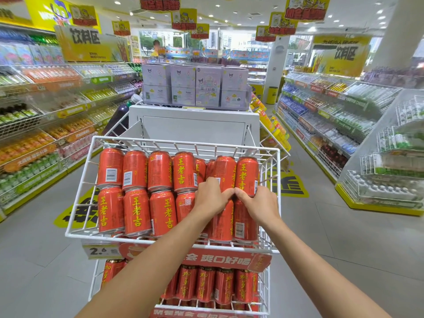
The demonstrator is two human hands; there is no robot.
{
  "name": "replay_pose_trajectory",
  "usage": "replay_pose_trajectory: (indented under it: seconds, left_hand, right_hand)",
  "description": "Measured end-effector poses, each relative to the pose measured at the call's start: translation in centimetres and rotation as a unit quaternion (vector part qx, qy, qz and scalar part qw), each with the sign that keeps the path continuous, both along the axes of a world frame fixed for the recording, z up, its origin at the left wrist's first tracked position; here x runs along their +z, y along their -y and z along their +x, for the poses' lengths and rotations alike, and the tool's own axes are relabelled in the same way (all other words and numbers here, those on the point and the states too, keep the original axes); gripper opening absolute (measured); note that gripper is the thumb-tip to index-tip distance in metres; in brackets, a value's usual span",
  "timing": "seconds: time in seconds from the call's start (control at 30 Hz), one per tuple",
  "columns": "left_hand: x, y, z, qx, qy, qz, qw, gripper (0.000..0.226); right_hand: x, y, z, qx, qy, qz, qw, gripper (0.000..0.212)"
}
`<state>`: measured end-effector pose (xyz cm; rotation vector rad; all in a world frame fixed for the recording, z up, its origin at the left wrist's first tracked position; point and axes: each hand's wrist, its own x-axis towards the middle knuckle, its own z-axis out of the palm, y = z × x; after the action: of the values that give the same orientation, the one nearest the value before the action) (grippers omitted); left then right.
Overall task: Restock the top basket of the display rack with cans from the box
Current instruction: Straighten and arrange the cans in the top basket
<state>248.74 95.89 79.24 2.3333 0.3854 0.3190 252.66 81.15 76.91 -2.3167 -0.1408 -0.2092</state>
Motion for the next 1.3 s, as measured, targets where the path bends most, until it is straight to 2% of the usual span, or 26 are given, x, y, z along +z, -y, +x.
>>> replay_pose_trajectory:
  seconds: [0.17, 0.4, 0.47, 0.5, 0.63, 0.77, 0.93, 1.17, 1.3]
  left_hand:
    - [-0.3, -0.4, 0.0, -0.002, -0.001, -0.016, 1.000, 0.057]
    - [0.4, -0.5, -0.3, -0.018, -0.008, 0.010, 1.000, 0.042]
    - [1.0, -0.5, -0.6, -0.019, -0.002, 0.025, 0.999, 0.036]
    - [1.4, -0.6, -0.8, -0.018, 0.003, 0.038, 0.999, 0.034]
    - [3.2, -0.9, -1.9, -0.037, 0.028, 0.148, 0.988, 0.040]
    - [4.5, -1.4, -4.0, -0.110, 0.029, 0.254, 0.960, 0.041]
    - [4.5, -1.7, -8.2, -0.169, 0.015, 0.344, 0.924, 0.044]
    - [0.0, -1.0, -17.4, -0.259, 0.052, 0.368, 0.891, 0.046]
    - [-6.3, -1.5, -22.5, -0.291, 0.037, 0.337, 0.895, 0.044]
  right_hand:
    - [0.8, -0.1, -0.1, -0.001, -0.013, -0.031, 0.999, 0.061]
    - [0.1, 0.3, 0.7, 0.034, -0.022, -0.041, 0.998, 0.057]
    - [0.3, 0.5, 0.5, 0.047, -0.007, -0.036, 0.998, 0.064]
    - [0.6, 0.7, 0.5, 0.055, 0.012, -0.041, 0.998, 0.067]
    - [3.1, 1.6, -0.1, 0.098, 0.091, -0.093, 0.987, 0.046]
    - [5.5, 2.4, -1.1, 0.138, 0.105, -0.201, 0.964, 0.041]
    - [7.1, 4.3, -6.0, 0.190, 0.109, -0.295, 0.930, 0.064]
    - [2.8, 6.1, -17.2, 0.170, 0.105, -0.311, 0.929, 0.057]
    - [-2.9, 5.7, -23.0, 0.180, 0.061, -0.323, 0.927, 0.061]
